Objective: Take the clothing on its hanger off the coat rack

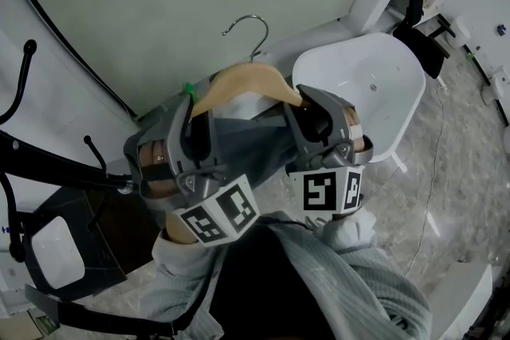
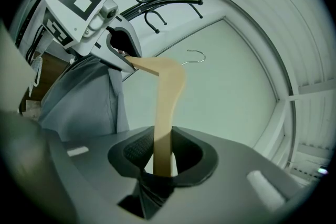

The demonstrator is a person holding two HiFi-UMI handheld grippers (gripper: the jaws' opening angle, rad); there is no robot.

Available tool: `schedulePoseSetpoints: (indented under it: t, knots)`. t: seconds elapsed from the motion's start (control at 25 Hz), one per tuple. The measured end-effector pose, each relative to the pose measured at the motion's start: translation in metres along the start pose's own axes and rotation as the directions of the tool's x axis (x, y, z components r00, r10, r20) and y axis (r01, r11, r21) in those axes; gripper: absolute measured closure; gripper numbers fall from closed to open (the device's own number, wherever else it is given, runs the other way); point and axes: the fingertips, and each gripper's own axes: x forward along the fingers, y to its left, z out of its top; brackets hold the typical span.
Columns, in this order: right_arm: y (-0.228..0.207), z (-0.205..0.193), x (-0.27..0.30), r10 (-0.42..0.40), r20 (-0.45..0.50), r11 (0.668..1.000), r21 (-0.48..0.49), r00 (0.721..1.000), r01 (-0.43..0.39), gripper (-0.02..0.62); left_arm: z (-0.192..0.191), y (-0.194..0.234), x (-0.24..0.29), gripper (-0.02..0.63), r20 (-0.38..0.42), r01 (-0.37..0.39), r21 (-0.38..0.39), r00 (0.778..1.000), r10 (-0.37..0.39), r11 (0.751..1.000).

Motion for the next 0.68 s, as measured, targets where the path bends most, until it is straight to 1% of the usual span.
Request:
schedulePoseSetpoints:
  t: [0.08, 0.28, 0.68]
  knots:
    - [-0.002, -0.002, -0.002, -0.003, -0.004, 1.000, -0.003, 1.000, 0.003, 0.503, 0.002, -0.002, 0.000, 0.497, 0.005, 0.002, 0.000, 1.000, -0.002, 1.000]
    - [-0.019, -0.014, -0.007, -0.013, -0.009, 1.000, 0.002, 1.000, 0.013, 0.503, 0.023, -0.007, 0.006, 0.497, 0.011, 0.006, 0.005, 1.000, -0.006, 1.000]
    - [-0.024, -0.018, -0.012, -0.019, -0.021, 1.000, 0.009, 1.000, 0.019, 0.503, 0.031, -0.009, 0.007, 0.497, 0.019, 0.014, 0.010, 1.000, -0.014, 1.000]
